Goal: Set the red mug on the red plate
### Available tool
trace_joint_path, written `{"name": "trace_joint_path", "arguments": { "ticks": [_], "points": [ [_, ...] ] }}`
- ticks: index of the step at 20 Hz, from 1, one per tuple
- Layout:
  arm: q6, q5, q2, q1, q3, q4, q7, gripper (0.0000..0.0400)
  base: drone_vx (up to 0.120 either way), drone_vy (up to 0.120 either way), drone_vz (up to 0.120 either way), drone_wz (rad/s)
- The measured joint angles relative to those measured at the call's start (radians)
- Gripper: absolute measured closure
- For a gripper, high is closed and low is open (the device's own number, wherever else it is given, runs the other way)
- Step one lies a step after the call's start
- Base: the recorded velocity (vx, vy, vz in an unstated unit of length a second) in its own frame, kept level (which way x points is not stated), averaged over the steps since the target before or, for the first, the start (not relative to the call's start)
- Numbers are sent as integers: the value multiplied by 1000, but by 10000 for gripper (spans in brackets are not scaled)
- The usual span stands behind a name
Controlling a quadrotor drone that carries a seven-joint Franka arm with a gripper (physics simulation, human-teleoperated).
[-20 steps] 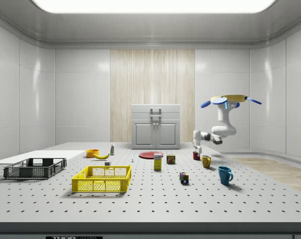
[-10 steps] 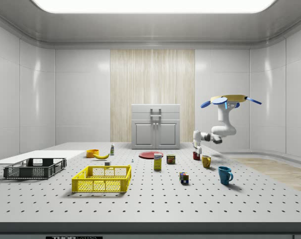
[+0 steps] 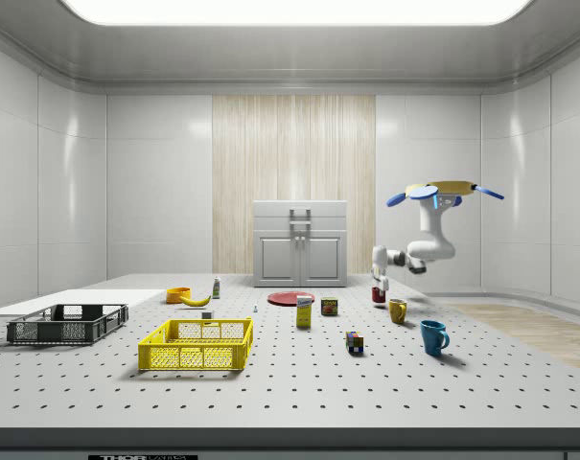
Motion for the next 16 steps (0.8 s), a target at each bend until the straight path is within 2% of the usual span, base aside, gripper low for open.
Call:
{"name": "trace_joint_path", "arguments": {
  "ticks": [5,11,13,16],
  "points": [
    [-5,60,-11,-11,59,-4,12,300,120,-120,120,0],
    [8,93,-32,-19,88,-4,19,300,120,-120,113,0],
    [15,99,-39,-21,92,-4,21,300,120,-120,0,0],
    [25,107,-51,-22,97,-3,22,300,120,-13,0,0]
  ]
}}
